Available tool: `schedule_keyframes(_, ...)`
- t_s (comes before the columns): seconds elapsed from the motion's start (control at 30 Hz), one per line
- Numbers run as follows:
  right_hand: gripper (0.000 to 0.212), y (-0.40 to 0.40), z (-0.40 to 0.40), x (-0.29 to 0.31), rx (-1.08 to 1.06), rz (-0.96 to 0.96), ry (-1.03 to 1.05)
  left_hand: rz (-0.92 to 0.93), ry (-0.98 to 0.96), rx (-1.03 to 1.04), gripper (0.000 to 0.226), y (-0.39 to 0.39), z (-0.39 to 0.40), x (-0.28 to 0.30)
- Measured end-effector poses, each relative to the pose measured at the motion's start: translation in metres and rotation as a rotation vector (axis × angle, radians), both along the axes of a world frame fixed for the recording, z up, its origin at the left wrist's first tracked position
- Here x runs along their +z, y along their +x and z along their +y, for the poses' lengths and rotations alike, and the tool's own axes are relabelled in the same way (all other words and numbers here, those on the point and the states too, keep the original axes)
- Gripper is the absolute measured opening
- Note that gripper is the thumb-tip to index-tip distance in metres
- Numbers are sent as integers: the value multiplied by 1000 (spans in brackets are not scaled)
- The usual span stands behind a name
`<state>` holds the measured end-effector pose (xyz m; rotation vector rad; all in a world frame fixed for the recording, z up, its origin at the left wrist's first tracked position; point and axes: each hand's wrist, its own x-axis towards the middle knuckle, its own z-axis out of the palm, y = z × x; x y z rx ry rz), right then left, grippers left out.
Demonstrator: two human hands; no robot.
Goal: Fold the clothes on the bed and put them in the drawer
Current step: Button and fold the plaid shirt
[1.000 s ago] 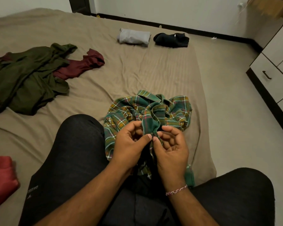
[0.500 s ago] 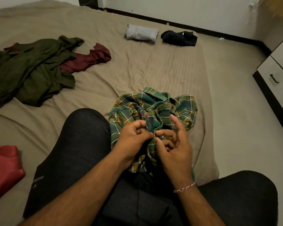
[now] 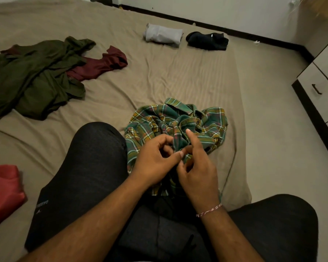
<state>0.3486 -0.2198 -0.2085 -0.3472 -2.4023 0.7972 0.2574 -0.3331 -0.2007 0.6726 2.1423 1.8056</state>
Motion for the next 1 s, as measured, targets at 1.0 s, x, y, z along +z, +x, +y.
schedule_keyframes(1.0, 23, 2, 31, 4, 104, -42, -275, -49, 158, 162, 15, -38, 6, 0)
